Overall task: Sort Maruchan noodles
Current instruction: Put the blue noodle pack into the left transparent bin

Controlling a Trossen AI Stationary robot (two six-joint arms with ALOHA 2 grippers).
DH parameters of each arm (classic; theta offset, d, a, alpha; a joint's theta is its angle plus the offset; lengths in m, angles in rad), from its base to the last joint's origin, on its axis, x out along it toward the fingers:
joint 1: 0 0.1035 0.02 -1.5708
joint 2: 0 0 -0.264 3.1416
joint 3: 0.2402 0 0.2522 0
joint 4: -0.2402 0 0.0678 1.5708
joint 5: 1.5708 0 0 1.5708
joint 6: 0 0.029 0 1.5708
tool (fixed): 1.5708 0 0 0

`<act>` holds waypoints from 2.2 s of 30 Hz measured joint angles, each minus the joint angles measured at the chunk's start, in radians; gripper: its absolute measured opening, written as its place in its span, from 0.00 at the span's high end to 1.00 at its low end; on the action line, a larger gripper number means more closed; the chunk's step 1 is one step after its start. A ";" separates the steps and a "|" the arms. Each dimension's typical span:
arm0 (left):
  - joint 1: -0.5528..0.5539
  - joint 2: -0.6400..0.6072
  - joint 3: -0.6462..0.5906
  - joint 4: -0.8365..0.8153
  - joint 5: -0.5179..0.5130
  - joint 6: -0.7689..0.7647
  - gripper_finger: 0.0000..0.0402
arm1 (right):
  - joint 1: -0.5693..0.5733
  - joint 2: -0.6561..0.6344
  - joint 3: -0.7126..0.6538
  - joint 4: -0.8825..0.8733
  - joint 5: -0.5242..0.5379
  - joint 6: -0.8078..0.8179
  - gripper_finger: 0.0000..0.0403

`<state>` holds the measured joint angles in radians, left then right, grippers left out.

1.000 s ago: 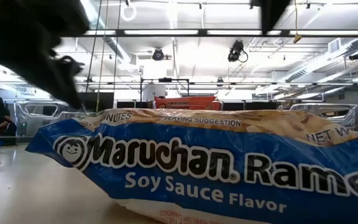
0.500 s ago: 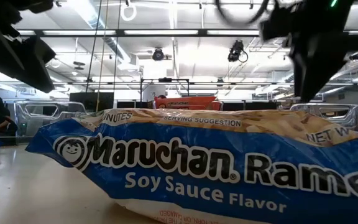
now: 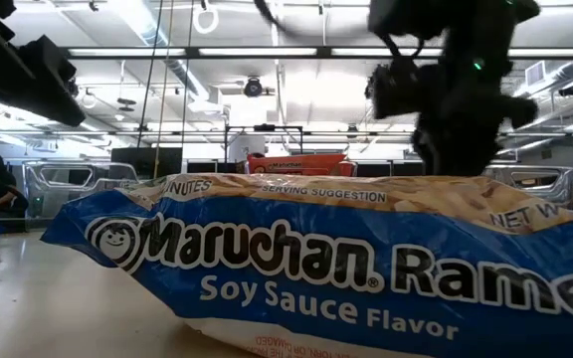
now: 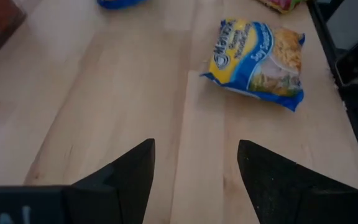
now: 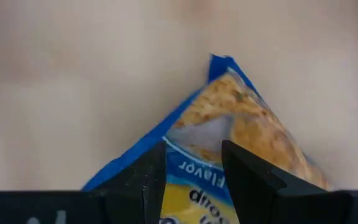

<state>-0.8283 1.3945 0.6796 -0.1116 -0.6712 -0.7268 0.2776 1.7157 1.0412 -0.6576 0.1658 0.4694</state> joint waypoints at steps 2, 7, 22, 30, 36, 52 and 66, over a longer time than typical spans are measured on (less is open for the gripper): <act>0.000 0.000 0.000 0.015 -0.006 0.005 0.42 | 0.001 0.000 0.007 0.093 -0.136 -0.003 0.60; 0.000 0.000 0.000 0.023 -0.006 0.005 0.42 | 0.066 -0.001 0.085 0.171 -0.332 0.032 0.61; 0.008 0.000 0.000 0.022 -0.091 0.116 0.42 | 0.285 -0.001 0.043 -0.344 -0.020 0.125 0.62; 0.057 0.000 0.000 0.046 -0.042 0.189 0.42 | 0.186 0.001 -0.089 0.255 0.348 -0.833 0.62; 0.092 0.000 0.000 0.047 -0.032 0.189 0.42 | 0.113 0.001 -0.085 0.978 0.392 -1.363 0.61; 0.237 0.196 0.082 -0.085 -0.038 0.403 0.42 | 0.196 0.000 -0.031 0.913 0.575 -0.860 0.55; 0.332 0.437 0.246 -0.264 -0.026 0.661 0.46 | 0.245 0.000 -0.031 0.638 0.573 -0.487 0.29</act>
<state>-0.4962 1.8315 0.9257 -0.3758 -0.6976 -0.0663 0.5227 1.7157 1.0103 -0.0196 0.7391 -0.0174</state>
